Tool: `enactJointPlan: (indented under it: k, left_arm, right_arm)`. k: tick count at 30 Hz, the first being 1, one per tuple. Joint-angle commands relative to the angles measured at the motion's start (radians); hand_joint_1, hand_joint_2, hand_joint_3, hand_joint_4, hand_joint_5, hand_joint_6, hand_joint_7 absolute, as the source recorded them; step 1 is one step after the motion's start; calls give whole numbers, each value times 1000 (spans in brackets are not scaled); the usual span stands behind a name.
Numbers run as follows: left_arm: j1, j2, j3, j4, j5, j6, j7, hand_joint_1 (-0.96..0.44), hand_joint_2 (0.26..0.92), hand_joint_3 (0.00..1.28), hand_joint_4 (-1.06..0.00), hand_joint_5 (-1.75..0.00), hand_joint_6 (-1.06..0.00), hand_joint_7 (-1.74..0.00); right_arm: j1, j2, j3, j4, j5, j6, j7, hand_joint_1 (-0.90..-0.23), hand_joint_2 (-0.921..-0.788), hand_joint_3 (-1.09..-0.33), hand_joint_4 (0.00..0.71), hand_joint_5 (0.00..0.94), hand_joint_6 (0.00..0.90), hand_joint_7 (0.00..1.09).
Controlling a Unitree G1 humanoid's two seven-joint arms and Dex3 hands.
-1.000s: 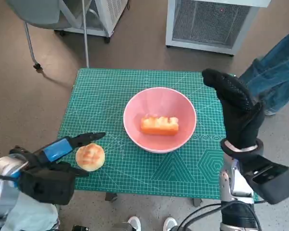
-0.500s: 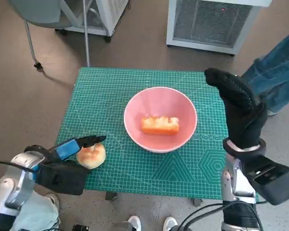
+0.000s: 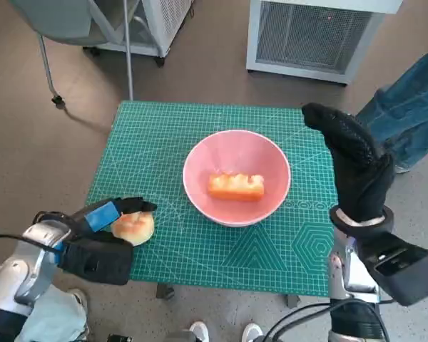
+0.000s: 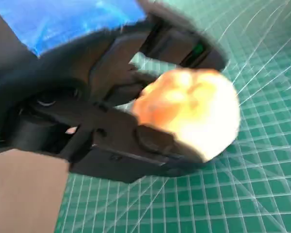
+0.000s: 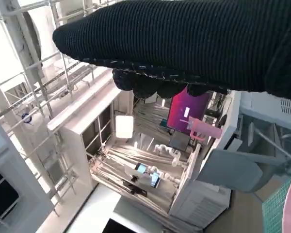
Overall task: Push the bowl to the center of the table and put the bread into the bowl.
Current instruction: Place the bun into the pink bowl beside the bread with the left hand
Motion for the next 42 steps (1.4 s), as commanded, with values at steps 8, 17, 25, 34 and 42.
enactJointPlan:
  k: [8, 17, 25, 34, 42]
  left_arm:
    - [-50, 29, 188, -194, -169, -5, -21, 2, 901, 112, -655, -1202, -638, -1167]
    - [-204, -35, 270, -306, -254, 40, 23, 2, 920, 73, -615, -1203, -688, -1144]
    - [-336, -173, 203, -256, -213, -29, 177, 2, 920, 83, -606, -1210, -672, -1163]
    - [-448, -310, 83, -112, -154, -113, 277, 1, 920, 82, -630, -1179, -648, -1195]
    - [-514, -387, -23, 6, -74, -107, 264, 1, 920, 125, -590, -1222, -593, -1254]
  right_arm:
    - [15, 6, 3, 22, -2, 7, 1, -623, -921, -779, 258, 6, -1, 733]
    - [22, 4, 6, 10, 19, 26, 12, -634, -921, -777, 256, 5, -1, 733]
    - [25, 3, 3, 14, 33, 33, 22, -639, -921, -774, 254, 4, -1, 735]
    - [35, 5, 0, 24, 39, 22, 31, -639, -921, -775, 254, 4, -1, 737]
    - [37, 4, -11, 55, 41, -5, 36, -635, -921, -781, 255, 5, -1, 736]
